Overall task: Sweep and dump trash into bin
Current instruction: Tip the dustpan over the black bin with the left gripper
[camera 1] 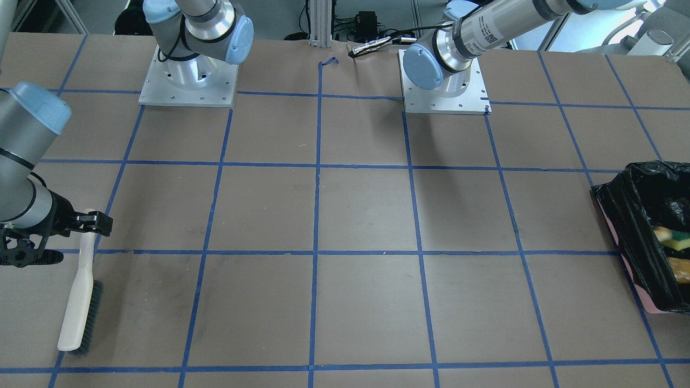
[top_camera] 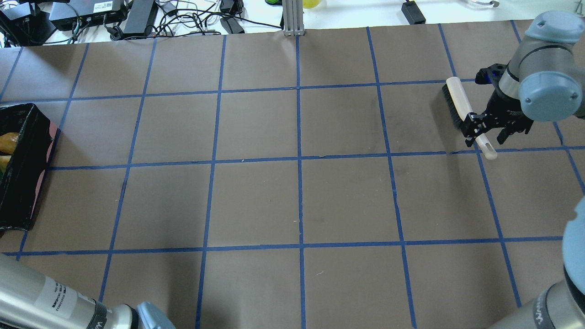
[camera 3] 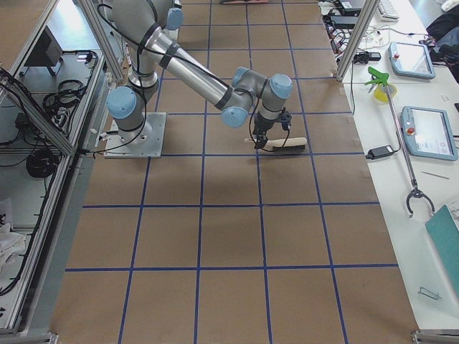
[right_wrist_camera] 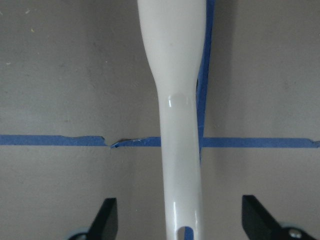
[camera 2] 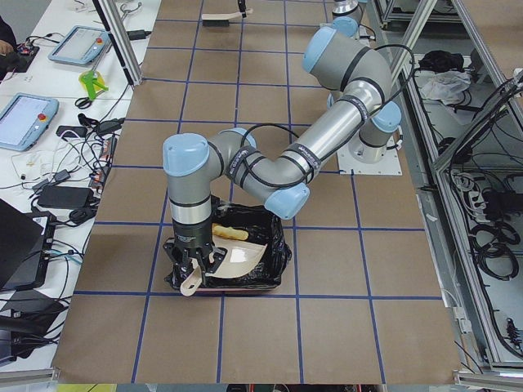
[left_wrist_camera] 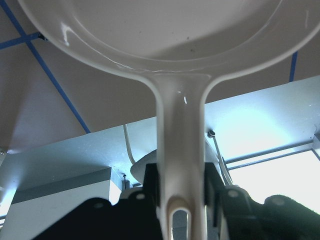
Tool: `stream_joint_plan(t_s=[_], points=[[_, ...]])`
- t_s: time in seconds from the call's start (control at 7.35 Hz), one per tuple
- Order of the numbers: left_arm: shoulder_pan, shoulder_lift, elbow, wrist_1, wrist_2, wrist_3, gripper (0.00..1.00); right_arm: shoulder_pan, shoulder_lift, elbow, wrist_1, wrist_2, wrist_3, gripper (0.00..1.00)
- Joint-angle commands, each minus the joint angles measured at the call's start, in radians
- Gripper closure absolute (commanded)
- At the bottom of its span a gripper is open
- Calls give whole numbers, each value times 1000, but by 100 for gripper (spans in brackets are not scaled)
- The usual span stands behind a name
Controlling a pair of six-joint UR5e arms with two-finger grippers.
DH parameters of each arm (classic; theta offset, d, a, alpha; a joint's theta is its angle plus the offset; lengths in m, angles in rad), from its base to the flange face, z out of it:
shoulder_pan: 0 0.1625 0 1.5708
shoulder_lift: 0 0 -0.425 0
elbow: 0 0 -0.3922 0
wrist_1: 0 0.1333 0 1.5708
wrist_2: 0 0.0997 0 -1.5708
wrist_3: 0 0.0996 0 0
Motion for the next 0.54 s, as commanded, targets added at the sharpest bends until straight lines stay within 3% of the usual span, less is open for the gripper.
stream_joint_plan(t_s=[0.0, 0.14, 0.27, 0.41], points=[[-5, 13, -12, 9, 5, 6, 100, 8, -68, -16, 2, 16, -3, 1], [-5, 10, -9, 9, -11, 6, 100, 8, -139, -34, 48, 123, 1, 0], [-5, 8, -7, -13, -55, -5, 100, 13, -198, -46, 114, 138, 9, 0], [-11, 17, 3, -118, -93, -46, 100, 25, -256, -48, 129, 140, 10, 0]])
